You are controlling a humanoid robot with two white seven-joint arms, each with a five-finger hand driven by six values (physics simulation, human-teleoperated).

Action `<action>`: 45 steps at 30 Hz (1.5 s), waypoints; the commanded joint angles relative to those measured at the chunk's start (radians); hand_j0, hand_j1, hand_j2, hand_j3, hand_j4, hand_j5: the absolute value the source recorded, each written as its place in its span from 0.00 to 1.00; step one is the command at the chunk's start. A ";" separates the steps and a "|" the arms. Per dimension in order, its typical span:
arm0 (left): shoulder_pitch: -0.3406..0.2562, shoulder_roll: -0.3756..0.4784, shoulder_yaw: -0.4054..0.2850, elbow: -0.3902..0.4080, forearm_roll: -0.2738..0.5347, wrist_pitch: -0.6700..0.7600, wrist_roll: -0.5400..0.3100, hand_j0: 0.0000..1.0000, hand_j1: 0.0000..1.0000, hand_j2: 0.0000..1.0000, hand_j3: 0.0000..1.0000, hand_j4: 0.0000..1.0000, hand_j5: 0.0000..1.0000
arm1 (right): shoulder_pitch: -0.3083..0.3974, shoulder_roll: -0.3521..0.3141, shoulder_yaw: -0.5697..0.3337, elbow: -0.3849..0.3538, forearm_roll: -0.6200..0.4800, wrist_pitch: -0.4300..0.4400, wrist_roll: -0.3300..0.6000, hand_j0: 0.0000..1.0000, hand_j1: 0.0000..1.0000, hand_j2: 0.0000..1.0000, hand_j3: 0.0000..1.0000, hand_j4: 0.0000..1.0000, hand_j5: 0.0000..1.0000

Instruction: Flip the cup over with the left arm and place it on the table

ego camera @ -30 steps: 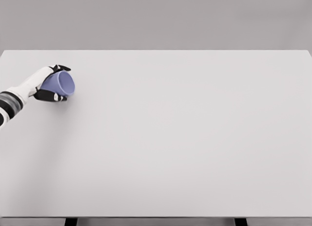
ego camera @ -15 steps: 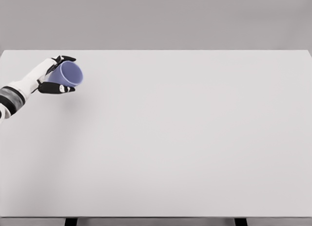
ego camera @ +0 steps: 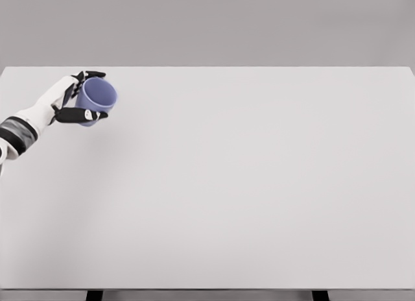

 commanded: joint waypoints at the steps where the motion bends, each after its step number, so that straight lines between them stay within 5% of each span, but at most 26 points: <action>1: 0.000 -0.003 0.016 0.000 0.021 -0.009 0.000 0.83 0.83 0.83 0.83 0.83 0.83 | 0.000 0.000 0.000 0.000 0.000 0.000 0.000 1.00 1.00 1.00 1.00 1.00 1.00; 26: 0.094 -0.090 0.125 0.006 0.058 -0.015 0.002 0.84 0.84 0.84 0.84 0.84 0.84 | 0.000 0.000 0.000 0.000 0.000 0.000 0.000 1.00 1.00 1.00 1.00 1.00 1.00; 28: 0.107 -0.092 0.133 0.006 0.057 -0.015 0.000 0.86 0.86 0.86 0.86 0.86 0.86 | 0.000 0.000 0.000 0.000 0.000 0.000 0.000 1.00 1.00 1.00 1.00 1.00 1.00; 30: 0.112 -0.092 0.133 0.007 0.057 -0.015 0.002 0.99 0.99 0.99 0.99 0.99 0.99 | 0.000 0.000 0.000 0.000 0.000 0.000 0.000 1.00 1.00 1.00 1.00 1.00 1.00; 45: 0.118 -0.089 0.133 0.001 0.044 -0.030 0.003 1.00 1.00 1.00 1.00 1.00 1.00 | 0.000 0.000 0.000 0.000 0.000 0.000 0.000 1.00 1.00 1.00 1.00 1.00 1.00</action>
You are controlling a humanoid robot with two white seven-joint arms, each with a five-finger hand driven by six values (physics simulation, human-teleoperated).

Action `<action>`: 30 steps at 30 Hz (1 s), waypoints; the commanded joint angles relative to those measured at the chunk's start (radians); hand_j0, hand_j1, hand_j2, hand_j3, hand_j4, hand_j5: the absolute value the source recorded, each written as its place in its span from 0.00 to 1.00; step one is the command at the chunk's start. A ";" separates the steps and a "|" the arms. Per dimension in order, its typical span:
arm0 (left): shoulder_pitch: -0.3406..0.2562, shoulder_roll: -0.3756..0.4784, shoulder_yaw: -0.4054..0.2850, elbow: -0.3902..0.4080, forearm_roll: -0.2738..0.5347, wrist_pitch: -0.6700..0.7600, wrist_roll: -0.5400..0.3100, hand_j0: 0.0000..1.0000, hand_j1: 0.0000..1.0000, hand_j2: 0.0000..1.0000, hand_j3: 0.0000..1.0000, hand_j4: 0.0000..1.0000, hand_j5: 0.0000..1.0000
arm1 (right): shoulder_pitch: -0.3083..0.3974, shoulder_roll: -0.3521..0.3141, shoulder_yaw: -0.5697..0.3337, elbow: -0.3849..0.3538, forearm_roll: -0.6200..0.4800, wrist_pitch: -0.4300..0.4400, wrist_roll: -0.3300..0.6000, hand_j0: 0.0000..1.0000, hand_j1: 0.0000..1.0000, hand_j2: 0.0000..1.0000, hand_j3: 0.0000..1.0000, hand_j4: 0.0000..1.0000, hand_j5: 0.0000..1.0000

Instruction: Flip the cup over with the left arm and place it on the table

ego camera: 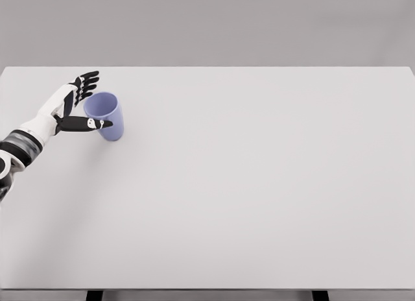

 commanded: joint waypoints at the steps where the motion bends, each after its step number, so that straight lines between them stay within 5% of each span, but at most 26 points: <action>1: 0.000 0.001 0.000 -0.001 -0.001 -0.002 -0.001 1.00 1.00 1.00 1.00 1.00 1.00 | 0.000 0.000 0.000 0.000 0.000 0.000 0.000 1.00 1.00 1.00 1.00 1.00 1.00; 30: 0.008 0.062 0.048 -0.105 0.001 -0.054 0.000 1.00 1.00 1.00 1.00 1.00 1.00 | 0.000 0.000 0.000 0.000 0.000 0.000 0.000 1.00 1.00 1.00 1.00 1.00 1.00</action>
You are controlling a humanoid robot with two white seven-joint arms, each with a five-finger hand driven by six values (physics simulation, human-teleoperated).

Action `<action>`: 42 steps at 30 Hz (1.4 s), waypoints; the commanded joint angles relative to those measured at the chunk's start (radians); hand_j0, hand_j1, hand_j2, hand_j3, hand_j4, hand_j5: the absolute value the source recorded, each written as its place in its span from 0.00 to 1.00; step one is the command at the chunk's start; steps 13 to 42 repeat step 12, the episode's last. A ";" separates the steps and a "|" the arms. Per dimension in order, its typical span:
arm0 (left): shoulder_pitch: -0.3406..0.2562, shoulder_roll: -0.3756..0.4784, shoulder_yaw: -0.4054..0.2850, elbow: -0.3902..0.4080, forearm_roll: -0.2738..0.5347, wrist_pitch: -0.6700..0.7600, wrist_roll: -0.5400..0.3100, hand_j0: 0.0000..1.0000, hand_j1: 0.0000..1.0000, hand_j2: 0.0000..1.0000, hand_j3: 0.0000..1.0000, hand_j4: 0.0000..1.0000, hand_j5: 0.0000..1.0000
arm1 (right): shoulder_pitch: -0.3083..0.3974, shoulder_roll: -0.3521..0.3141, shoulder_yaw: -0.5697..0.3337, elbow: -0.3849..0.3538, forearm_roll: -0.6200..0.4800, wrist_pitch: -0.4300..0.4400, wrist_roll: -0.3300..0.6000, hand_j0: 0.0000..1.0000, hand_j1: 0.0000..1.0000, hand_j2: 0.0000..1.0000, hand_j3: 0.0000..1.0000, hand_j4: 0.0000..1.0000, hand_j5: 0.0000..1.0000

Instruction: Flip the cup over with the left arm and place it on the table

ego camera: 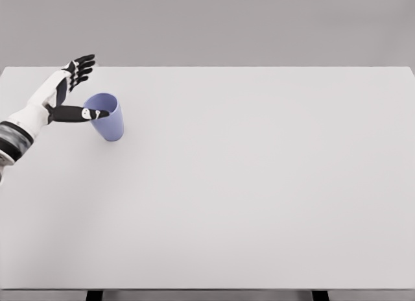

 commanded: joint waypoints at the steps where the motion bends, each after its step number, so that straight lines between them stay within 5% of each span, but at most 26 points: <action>1: 0.000 0.022 0.024 -0.024 0.000 -0.033 0.000 1.00 1.00 1.00 1.00 1.00 1.00 | 0.000 0.000 0.000 0.000 0.000 0.000 0.000 1.00 1.00 1.00 1.00 1.00 1.00; 10: 0.025 0.122 0.071 -0.061 -0.003 -0.139 0.000 1.00 1.00 1.00 1.00 1.00 1.00 | 0.000 0.000 0.000 0.000 0.000 0.000 0.000 1.00 1.00 1.00 1.00 1.00 1.00; 42: 0.025 0.122 0.073 -0.059 -0.004 -0.140 0.000 1.00 1.00 1.00 1.00 1.00 1.00 | 0.000 0.000 0.000 0.000 0.000 0.000 0.000 1.00 1.00 1.00 1.00 1.00 1.00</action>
